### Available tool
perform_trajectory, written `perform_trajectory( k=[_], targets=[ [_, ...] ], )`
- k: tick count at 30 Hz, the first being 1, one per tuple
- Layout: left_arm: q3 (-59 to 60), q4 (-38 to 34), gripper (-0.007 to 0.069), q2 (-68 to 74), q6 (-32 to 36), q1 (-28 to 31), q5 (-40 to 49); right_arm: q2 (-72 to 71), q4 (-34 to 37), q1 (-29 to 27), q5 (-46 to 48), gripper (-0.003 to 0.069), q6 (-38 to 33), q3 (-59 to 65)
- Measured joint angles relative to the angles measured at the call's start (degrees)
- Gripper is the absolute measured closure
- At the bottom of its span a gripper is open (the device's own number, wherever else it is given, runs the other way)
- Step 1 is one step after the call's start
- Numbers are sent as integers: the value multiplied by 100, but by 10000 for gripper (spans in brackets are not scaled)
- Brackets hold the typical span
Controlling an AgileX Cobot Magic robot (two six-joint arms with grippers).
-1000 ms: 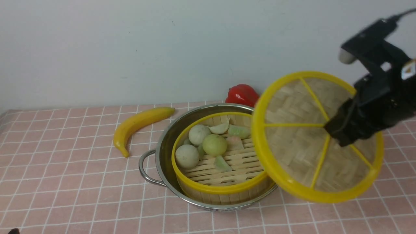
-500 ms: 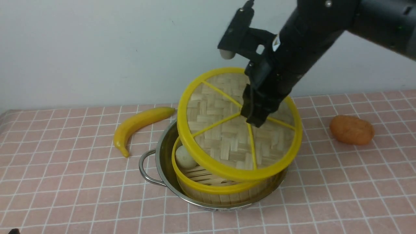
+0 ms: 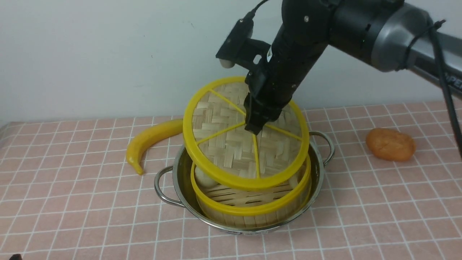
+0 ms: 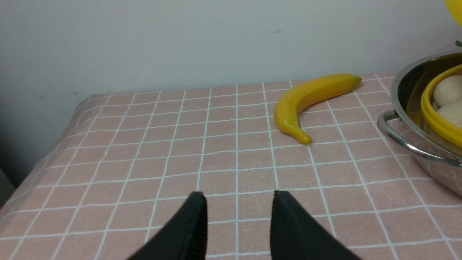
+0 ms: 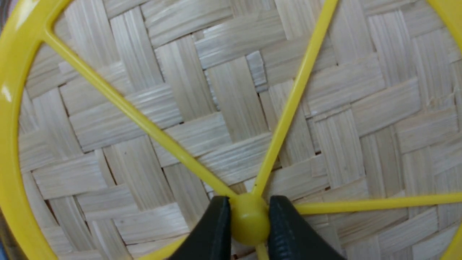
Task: Place the steamer in the pot on the pink tablecloth, and put the lid on the steamer.
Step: 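Place the bamboo steamer lid onto the steamer basket in the pot with the right gripper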
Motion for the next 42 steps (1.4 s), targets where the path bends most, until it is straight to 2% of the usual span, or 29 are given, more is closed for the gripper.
perform_trajectory(
  k=[4,8,12,15,31,36,42],
  targets=[
    [0,0,382,0,0,0,0,-242,-86,0,1,510,359,0],
    [0,0,382,0,0,0,0,-861,-93,0,-67,510,904,683],
    [0,0,382,0,0,0,0,-1264,-103,0,39,510,1104,1574],
    [0,0,382,0,0,0,0,-1363,-105,0,102,510,1094,1746],
    [0,0,382,0,0,0,0,-145,-376,452,12,510,710,393],
    [0,0,382,0,0,0,0,-133,-782,465,11,510,1116,392],
    [0,0,382,0,0,0,0,-396,-640,465,16,510,1312,388]
  ],
)
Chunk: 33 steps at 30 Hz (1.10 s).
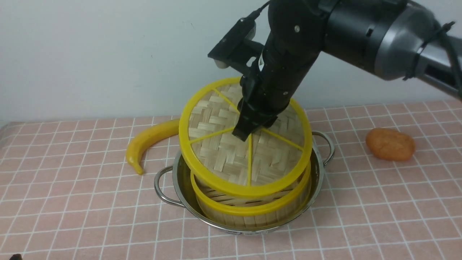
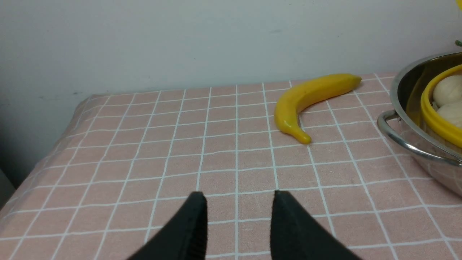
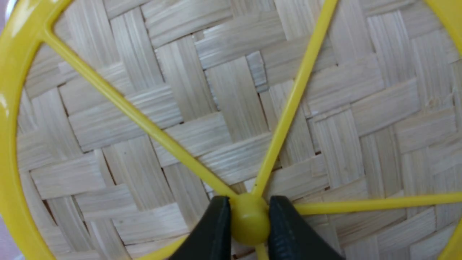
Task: Place the steamer in the pot on the pink tablecloth, and put the lid on the steamer.
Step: 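Place the bamboo steamer lid onto the steamer basket in the pot with the right gripper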
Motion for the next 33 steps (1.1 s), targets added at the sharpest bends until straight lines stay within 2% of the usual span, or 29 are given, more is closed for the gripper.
perform_trajectory(
  k=[15,22,33],
  targets=[
    [0,0,382,0,0,0,0,280,41,0,-13,510,-64,-17],
    [0,0,382,0,0,0,0,280,41,-25,-13,510,150,-11],
    [0,0,382,0,0,0,0,65,41,-25,-18,510,64,465]
  ],
)
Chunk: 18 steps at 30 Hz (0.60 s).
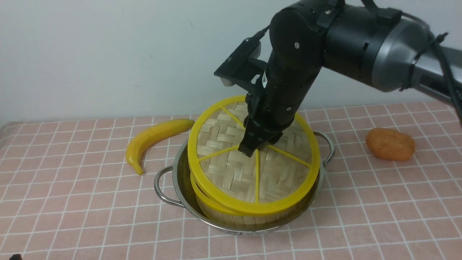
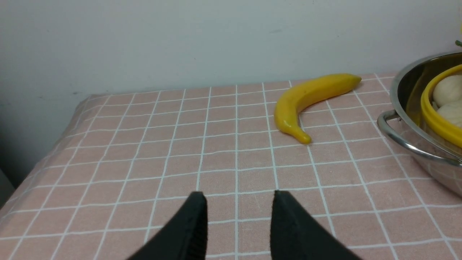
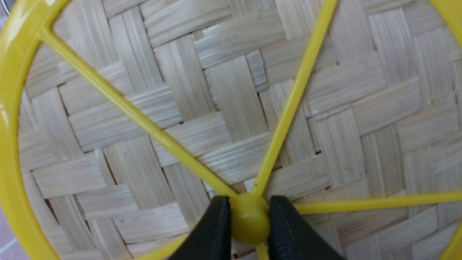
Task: Place the steamer in the pot on the pink tablecloth, and put the lid on the steamer.
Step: 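Place the bamboo steamer lid onto the steamer basket in the pot with the right gripper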
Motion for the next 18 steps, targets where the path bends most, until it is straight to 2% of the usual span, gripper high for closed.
perform_trajectory(
  k=[18],
  targets=[
    [0,0,382,0,0,0,0,0,-81,0,-4,510,-261,2]
  ],
)
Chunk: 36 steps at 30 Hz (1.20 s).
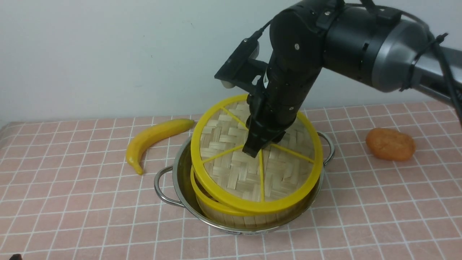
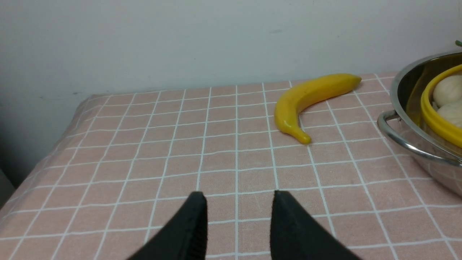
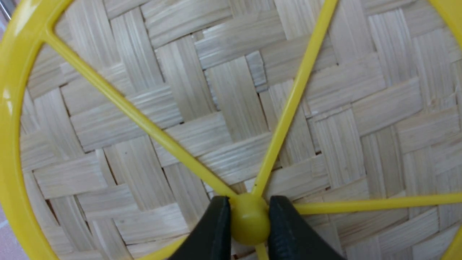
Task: Place the steamer in the pot on the pink tablecloth, and put the lid on the steamer.
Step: 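Place the bamboo steamer lid onto the steamer basket in the pot with the right gripper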
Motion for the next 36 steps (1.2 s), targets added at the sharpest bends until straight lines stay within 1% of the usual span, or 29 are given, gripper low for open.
perform_trajectory(
  k=[17,36],
  targets=[
    [0,0,382,0,0,0,0,0,65,0,-279,510,-316,0],
    [0,0,382,0,0,0,0,149,65,0,-577,510,-352,5]
  ],
)
